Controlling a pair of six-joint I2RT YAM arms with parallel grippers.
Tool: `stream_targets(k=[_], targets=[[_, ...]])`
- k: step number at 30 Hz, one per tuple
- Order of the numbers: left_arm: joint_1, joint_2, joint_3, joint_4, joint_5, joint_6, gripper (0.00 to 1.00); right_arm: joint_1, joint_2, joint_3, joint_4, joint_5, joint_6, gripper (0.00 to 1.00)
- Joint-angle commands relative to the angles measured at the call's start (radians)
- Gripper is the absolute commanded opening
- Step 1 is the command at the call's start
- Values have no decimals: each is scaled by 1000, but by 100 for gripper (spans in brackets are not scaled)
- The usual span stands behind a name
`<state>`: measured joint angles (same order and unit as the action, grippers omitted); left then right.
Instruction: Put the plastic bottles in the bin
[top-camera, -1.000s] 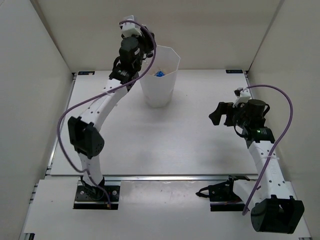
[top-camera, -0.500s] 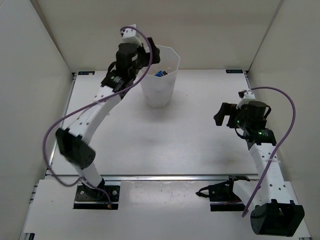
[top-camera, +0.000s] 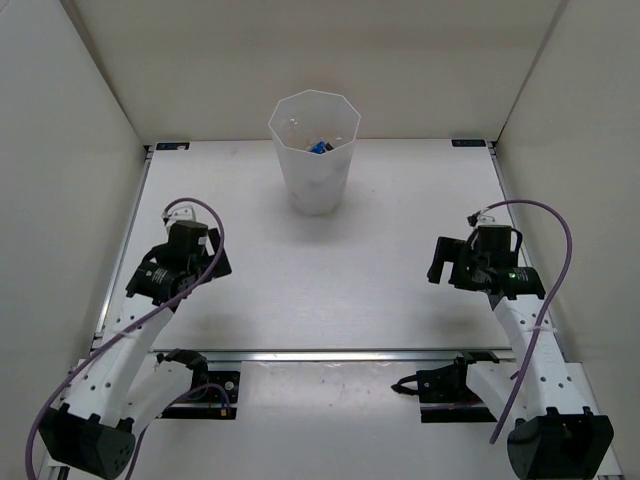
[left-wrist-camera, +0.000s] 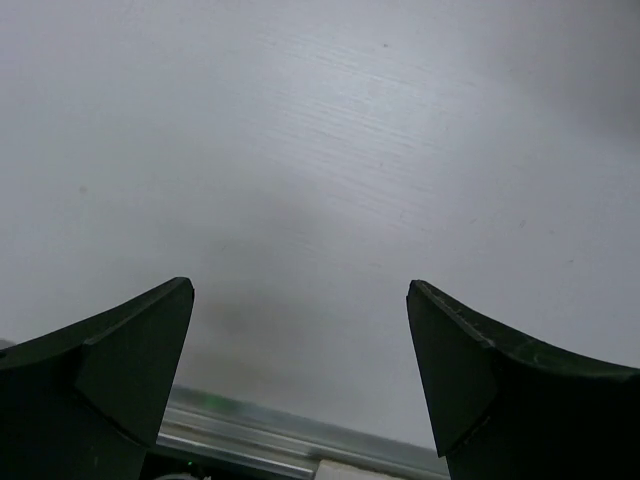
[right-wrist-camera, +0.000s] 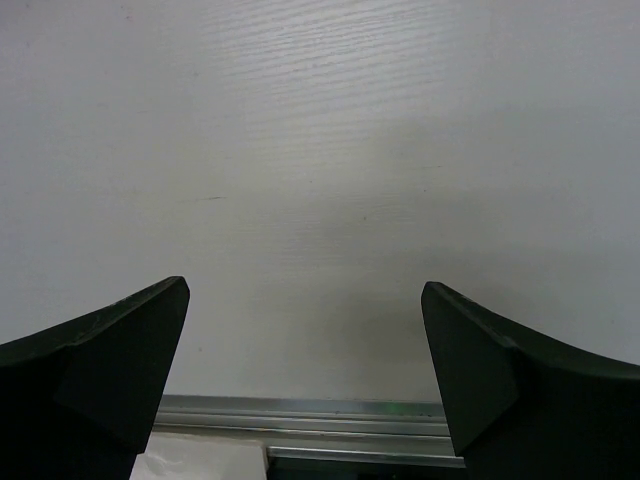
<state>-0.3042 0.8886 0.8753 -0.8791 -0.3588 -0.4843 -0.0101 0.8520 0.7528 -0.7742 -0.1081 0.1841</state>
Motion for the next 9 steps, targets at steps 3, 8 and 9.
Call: stream_targets(k=[3,8,9], targets=[[11,-128,21,-48,-23,-23,98,16,10,37,-28,78,22,99],[5,-111,33,-25,-37,-28,99,19,-21,22,1,27,48,99],[5,-122,36,-17,-29,-22,98,19,-21,23,4,37,55,99]])
